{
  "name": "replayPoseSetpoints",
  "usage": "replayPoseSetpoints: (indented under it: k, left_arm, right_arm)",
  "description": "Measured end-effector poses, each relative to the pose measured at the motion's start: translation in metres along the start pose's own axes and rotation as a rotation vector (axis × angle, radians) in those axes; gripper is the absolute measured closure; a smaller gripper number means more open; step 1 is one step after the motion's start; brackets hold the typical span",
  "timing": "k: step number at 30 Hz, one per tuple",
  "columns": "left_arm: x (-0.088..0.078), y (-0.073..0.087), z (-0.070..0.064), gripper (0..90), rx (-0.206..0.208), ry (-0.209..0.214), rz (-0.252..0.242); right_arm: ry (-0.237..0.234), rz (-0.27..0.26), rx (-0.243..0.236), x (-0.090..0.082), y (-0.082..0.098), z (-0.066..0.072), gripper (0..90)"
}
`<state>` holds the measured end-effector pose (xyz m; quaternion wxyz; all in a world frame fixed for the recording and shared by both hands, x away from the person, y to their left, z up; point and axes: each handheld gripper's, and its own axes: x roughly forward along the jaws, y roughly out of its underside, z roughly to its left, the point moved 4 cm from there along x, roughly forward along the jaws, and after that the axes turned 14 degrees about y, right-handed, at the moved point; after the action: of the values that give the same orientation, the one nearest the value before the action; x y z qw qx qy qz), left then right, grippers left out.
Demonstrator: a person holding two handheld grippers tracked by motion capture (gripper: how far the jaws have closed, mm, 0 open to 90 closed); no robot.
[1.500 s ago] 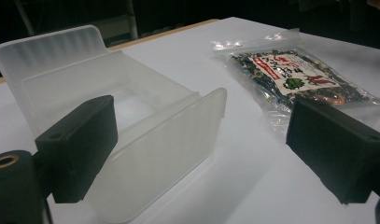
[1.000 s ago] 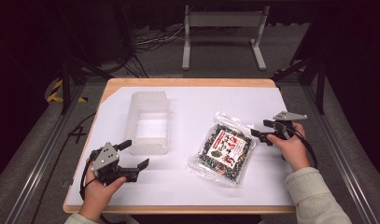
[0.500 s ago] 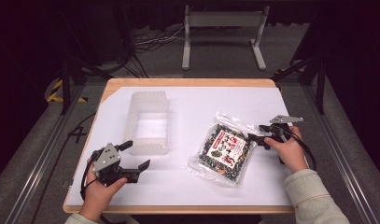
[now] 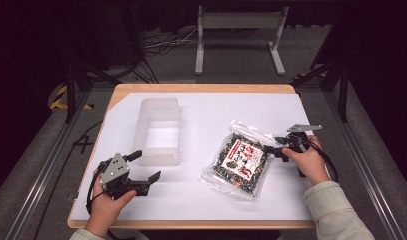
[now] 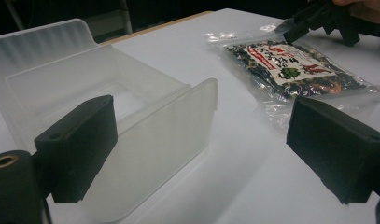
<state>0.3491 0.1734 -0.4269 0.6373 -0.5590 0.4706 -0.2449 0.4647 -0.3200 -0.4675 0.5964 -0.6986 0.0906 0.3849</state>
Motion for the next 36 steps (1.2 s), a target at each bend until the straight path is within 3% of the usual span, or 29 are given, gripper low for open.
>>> replayPoseSetpoints:
  k: [13, 15, 17, 25, 26, 31, 36]
  left_arm:
    - [-0.001, 0.001, 0.001, 9.4, -0.011, -0.008, 0.002]
    - [0.0, 0.001, 0.002, 9.5, -0.01, -0.01, 0.005]
    - [0.0, 0.001, 0.002, 9.5, -0.01, -0.011, 0.004]
    - [0.001, 0.001, 0.002, 9.4, -0.005, -0.011, 0.008]
    - [0.001, 0.001, 0.002, 9.4, -0.005, -0.01, 0.008]
    - [0.001, 0.001, 0.003, 9.4, -0.007, -0.02, 0.006]
    - [0.001, -0.001, 0.006, 5.5, -0.047, -0.001, -0.045]
  right_arm:
    - [-0.003, 0.001, 0.04, -0.002, 0.001, 0.001, 45.8]
    - [0.008, -0.009, 0.04, -0.004, 0.0, 0.002, 53.7]
    - [0.022, -0.007, 0.012, -0.007, 0.0, 0.001, 63.6]
    - [0.023, -0.019, -0.031, -0.009, 0.001, 0.004, 72.7]
    - [0.036, -0.031, -0.04, -0.01, 0.0, 0.003, 83.0]
    - [0.038, -0.036, -0.057, -0.011, -0.001, 0.002, 88.1]
    - [0.039, -0.043, -0.079, -0.015, -0.004, 0.003, 89.8]
